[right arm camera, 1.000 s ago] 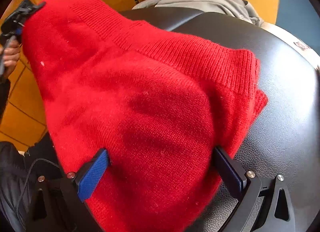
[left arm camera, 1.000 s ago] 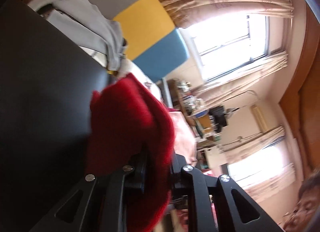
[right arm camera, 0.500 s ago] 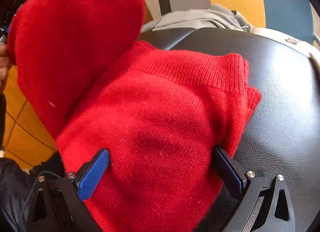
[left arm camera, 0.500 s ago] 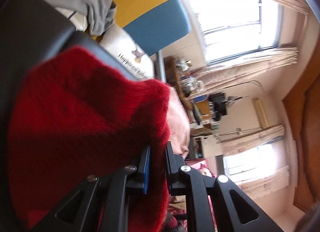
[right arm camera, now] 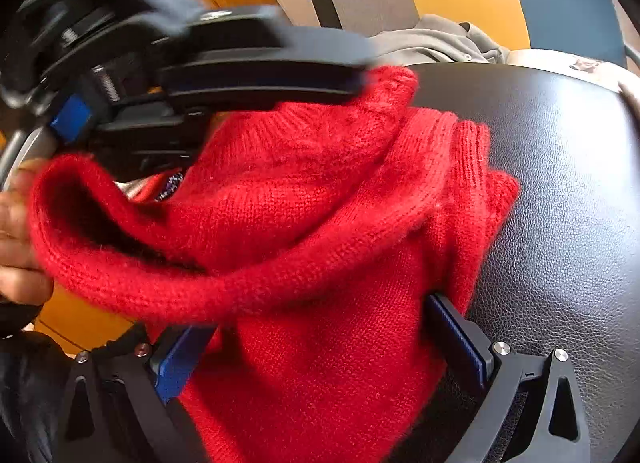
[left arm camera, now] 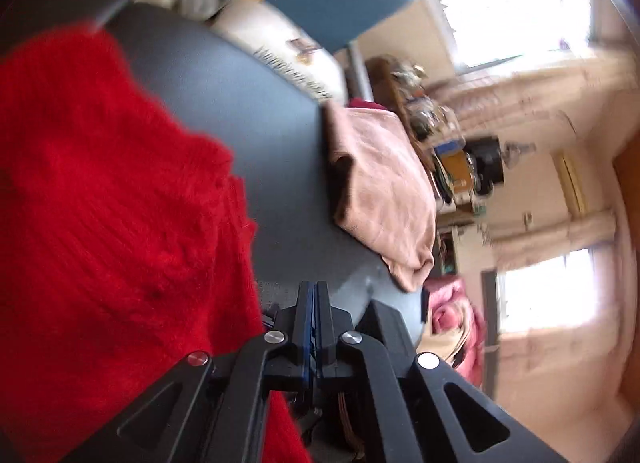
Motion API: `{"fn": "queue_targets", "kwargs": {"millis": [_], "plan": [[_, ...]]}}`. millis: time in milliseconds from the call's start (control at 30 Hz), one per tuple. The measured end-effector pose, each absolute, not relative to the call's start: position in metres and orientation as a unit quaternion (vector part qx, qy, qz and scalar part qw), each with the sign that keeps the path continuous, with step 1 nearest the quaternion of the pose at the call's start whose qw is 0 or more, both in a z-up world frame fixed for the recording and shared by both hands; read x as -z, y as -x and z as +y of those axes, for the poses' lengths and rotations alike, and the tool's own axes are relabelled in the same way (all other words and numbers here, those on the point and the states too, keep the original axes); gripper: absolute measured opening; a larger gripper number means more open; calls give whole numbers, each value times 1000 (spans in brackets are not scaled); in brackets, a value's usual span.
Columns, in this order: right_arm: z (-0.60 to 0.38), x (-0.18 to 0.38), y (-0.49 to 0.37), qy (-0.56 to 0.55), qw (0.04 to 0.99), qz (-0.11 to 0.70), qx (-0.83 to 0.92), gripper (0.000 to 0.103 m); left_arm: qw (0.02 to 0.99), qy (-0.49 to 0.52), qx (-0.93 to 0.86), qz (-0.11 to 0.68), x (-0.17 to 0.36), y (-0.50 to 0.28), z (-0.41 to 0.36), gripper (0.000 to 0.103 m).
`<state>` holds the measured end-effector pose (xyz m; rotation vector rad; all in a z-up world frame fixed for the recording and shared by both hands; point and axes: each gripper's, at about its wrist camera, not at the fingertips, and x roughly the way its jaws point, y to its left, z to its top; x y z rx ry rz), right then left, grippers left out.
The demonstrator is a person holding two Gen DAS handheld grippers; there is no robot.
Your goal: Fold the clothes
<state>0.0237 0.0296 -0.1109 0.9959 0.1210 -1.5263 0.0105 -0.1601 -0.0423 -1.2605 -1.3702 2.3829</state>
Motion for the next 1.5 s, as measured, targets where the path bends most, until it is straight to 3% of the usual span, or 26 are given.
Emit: {"fn": "queue_targets", "kwargs": {"millis": [100,200,333,533,700,733,767,833,933,1033,1100,1167,1200,1333,1500], "plan": [[35,109,-25,-434,612,37,660,103,69,397,-823,-400,7,-32,-163,6],[50,101,-33,-434,600,30,671,103,36,381,-840,-385,5,-64,-188,14],[76,72,-37,-404,594,26,696,103,-23,373,-846,-380,21,-110,-226,14],[80,5,-85,-355,628,112,683,103,-66,357,-822,-438,72,-169,-268,14],[32,10,-89,-394,646,165,633,103,-59,342,-845,-407,69,-183,-267,15],[23,21,-86,-422,644,164,617,91,-51,340,-850,-399,68,-184,-265,15],[13,32,-83,-449,642,164,600,58,-42,342,-855,-387,68,-183,-261,16],[6,52,-85,-495,631,172,572,29,-25,345,-863,-368,69,-180,-253,16],[37,79,-92,-526,608,156,575,32,3,358,-866,-349,77,-172,-240,17],[73,88,-82,-548,582,72,597,32,26,367,-866,-339,84,-166,-230,17],[89,69,-77,-528,572,33,627,43,37,360,-866,-344,83,-166,-229,17],[98,48,-68,-501,577,-18,645,95,41,354,-867,-348,83,-168,-232,17],[100,39,-62,-486,578,-42,654,103,41,353,-867,-350,84,-169,-233,17],[68,31,-30,-463,571,-96,671,103,41,348,-865,-360,86,-175,-237,17],[11,68,5,-517,531,-128,659,100,39,345,-862,-369,90,-186,-240,17]]}}
